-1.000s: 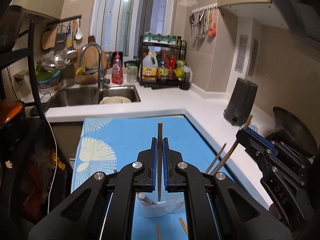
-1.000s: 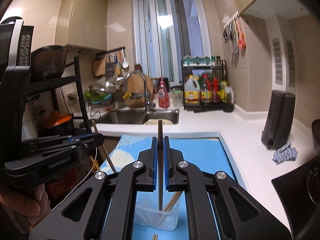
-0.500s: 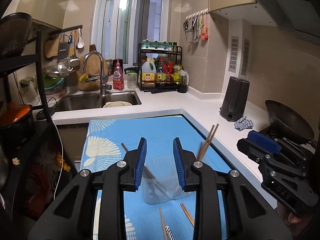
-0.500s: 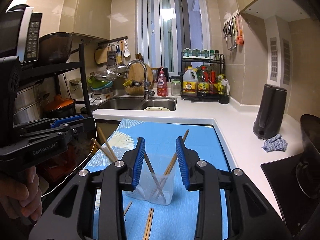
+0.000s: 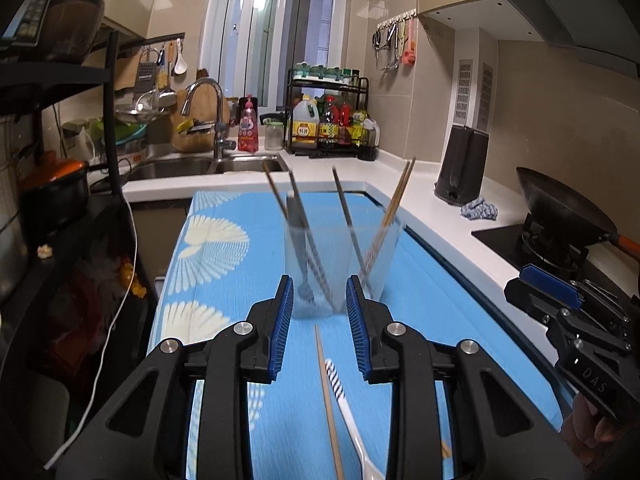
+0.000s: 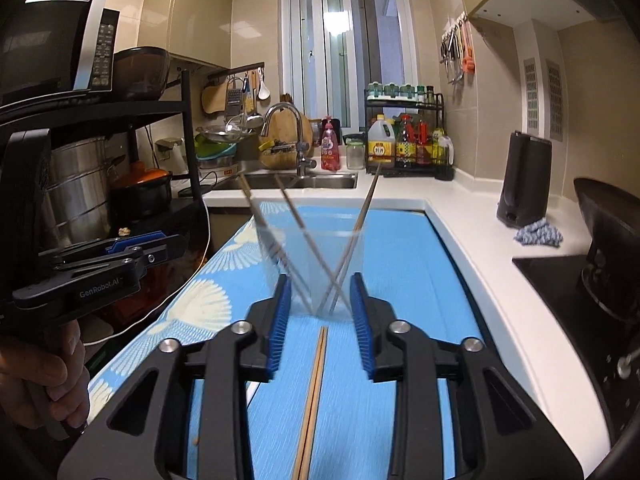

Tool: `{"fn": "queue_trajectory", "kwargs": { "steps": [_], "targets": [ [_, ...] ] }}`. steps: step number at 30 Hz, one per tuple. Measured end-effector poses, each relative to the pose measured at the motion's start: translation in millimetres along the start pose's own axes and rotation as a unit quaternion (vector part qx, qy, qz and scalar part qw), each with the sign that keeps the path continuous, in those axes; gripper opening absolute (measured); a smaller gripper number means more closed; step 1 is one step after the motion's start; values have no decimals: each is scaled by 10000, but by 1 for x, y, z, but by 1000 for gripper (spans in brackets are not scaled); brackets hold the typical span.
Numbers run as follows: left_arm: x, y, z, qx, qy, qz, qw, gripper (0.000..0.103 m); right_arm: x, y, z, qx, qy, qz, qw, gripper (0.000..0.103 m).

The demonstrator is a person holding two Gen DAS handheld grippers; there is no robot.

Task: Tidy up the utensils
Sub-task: 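Move both tools back down to the remaining chopsticks on the cloth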

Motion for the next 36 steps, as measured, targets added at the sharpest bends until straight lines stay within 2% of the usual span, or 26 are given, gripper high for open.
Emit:
{"fn": "queue_trajectory", "kwargs": {
  "steps": [1,3,5,10,13,15,20,25,31,36],
  "targets": [
    [-8,2,0,5,0,-32,10000,28,-9,2,-1,29,-17,-49,10000,12],
    [-27,6,-1,40,23,-98,9999,26,-25,4,-3,42,-18,-148,9999,6],
    [-45,9,-1,36,57,-172,9998,20,-41,6,-4,64,-40,-245,9997,5],
    [-90,11,-9,97,424,-311,9986,16,-77,10,3,30,-235,-420,9988,5],
    [-122,4,-13,127,653,-598,9960,13,-102,6,12,-1,-516,-584,9970,5],
    [-139,-4,-8,72,628,-837,9945,12,-119,1,14,-13,-604,-742,9954,5],
    [-149,-9,-3,34,519,-852,9950,12,-145,-12,9,59,-701,-1028,9922,7],
    [-157,-12,-6,-25,683,-940,9932,12,-161,-25,2,117,-648,-1230,9902,7],
    [-161,-15,7,-162,585,-968,9935,12,-174,-33,4,-42,-531,-1400,9887,7],
    [-166,-18,13,-185,553,-1009,9932,12,-176,-35,1,-16,-458,-1449,9884,8]
  ]
}}
Point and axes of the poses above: each gripper's, at about its wrist camera, not at the fingertips, and y roughly against the way its jaws point, z to its right, x to its top, the point moved 9 cm from there along -y, roughly the way its jaws point, and after that the axes turned 3 degrees about -y, right-handed, at the moved point
